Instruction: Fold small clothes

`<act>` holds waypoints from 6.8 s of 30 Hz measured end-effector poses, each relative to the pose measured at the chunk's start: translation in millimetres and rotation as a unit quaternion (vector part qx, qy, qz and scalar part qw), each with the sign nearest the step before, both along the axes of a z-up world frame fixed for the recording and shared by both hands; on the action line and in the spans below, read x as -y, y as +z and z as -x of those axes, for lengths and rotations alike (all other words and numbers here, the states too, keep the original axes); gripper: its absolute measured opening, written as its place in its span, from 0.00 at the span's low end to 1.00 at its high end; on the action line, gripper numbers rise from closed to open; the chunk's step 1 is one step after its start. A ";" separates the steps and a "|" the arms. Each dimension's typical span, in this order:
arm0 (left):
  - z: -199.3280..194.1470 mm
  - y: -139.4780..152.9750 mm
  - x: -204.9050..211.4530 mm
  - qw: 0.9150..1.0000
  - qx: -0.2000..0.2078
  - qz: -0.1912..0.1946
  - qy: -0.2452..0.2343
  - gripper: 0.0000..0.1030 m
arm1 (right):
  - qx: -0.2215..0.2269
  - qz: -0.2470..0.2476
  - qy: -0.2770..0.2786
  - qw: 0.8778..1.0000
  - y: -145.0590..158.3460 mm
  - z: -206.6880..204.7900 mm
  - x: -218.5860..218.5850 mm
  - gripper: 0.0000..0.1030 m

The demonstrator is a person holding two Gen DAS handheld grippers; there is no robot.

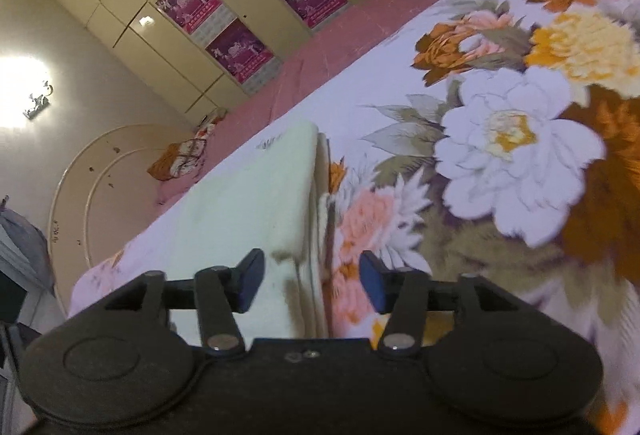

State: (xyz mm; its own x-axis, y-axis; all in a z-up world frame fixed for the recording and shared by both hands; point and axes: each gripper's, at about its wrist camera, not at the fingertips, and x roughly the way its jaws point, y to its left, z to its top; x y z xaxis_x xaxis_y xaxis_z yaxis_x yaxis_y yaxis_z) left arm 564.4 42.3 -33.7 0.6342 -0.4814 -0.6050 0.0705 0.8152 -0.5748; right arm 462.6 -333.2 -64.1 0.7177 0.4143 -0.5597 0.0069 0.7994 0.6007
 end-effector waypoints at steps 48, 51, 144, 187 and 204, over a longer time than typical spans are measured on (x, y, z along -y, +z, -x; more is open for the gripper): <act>-32.2 17.4 46.1 0.996 0.051 -0.062 -0.045 0.38 | 0.017 0.059 0.056 0.997 -0.2 -35.8 -55.9 0.29; -25.4 26.6 38.3 0.996 0.059 -0.058 -0.045 0.37 | 0.028 0.067 0.057 0.996 10.2 -31.9 -61.5 0.29; 245.7 0.6 -190.4 0.970 0.033 -0.184 0.152 0.67 | 0.033 0.263 0.285 0.921 5.2 114.1 -316.8 0.35; 483.0 113.7 -117.3 0.954 0.100 -0.247 0.136 1.00 | 0.090 0.255 0.103 0.957 94.2 347.5 -244.7 0.99; 514.7 154.0 -82.4 0.954 0.141 -0.227 0.135 1.00 | 0.132 0.290 0.077 0.945 138.2 397.5 -224.5 0.99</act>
State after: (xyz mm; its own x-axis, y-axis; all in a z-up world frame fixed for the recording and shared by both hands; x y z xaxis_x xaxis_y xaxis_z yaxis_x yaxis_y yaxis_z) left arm 49.7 124.7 120.3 0.8660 -0.0070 -0.5000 -0.0770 0.9861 -0.1471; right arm 65.1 -108.7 74.2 0.8203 0.2032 -0.5346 -0.2242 0.9742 0.0263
